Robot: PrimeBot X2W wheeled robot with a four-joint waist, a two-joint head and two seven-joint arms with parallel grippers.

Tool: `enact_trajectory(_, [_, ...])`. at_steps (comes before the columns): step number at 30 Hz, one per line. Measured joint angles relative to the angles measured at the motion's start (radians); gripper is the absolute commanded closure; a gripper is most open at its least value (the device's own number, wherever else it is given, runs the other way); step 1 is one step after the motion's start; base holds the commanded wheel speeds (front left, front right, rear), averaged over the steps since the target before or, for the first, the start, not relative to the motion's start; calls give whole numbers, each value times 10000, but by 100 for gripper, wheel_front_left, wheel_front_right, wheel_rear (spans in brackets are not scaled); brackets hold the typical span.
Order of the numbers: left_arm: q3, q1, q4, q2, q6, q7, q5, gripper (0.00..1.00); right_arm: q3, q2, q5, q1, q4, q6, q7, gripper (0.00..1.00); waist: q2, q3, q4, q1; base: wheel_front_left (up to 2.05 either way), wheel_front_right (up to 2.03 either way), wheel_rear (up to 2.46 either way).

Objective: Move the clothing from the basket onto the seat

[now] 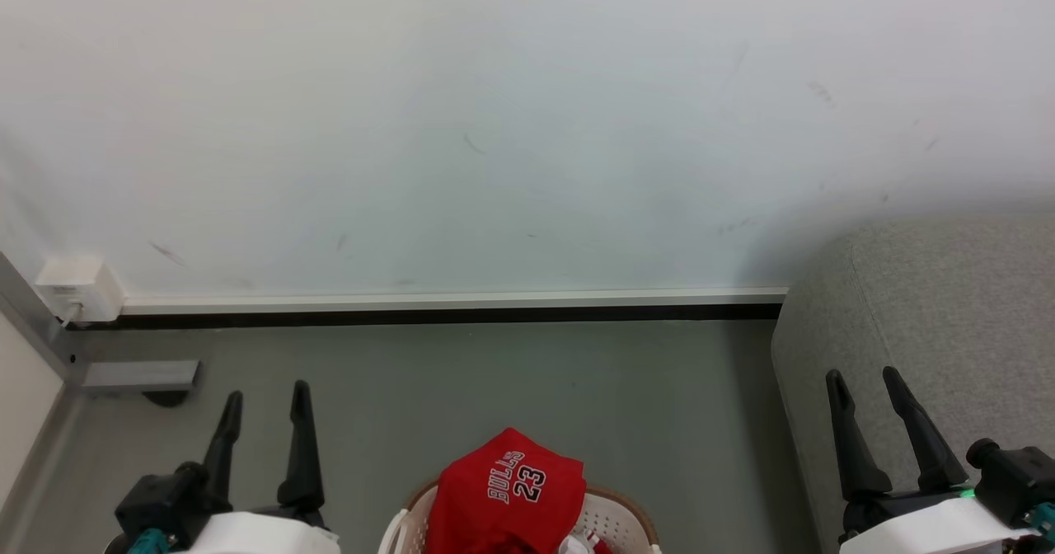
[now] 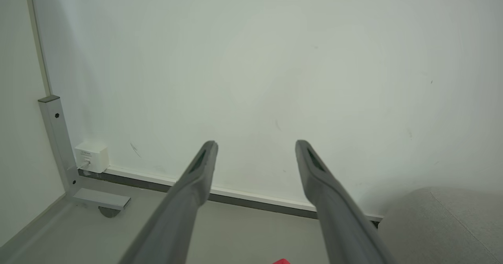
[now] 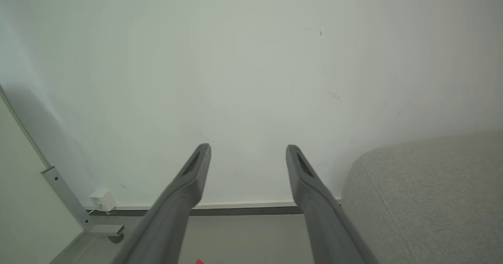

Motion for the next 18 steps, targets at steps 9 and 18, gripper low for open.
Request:
enact_trajectory(9, [-2, 66, -36, 0, 31, -150, 709, 0, 140, -10, -587, -20, 203, 0, -178, 0, 0, 18, -12, 0, 0, 0, 0])
enact_trajectory(18, [-12, 77, -63, -6, 73, -337, 1358, 0, 299, -71, -1081, -85, 219, 0, -357, 0, 0, 19, -32, 0, 0, 0, 0])
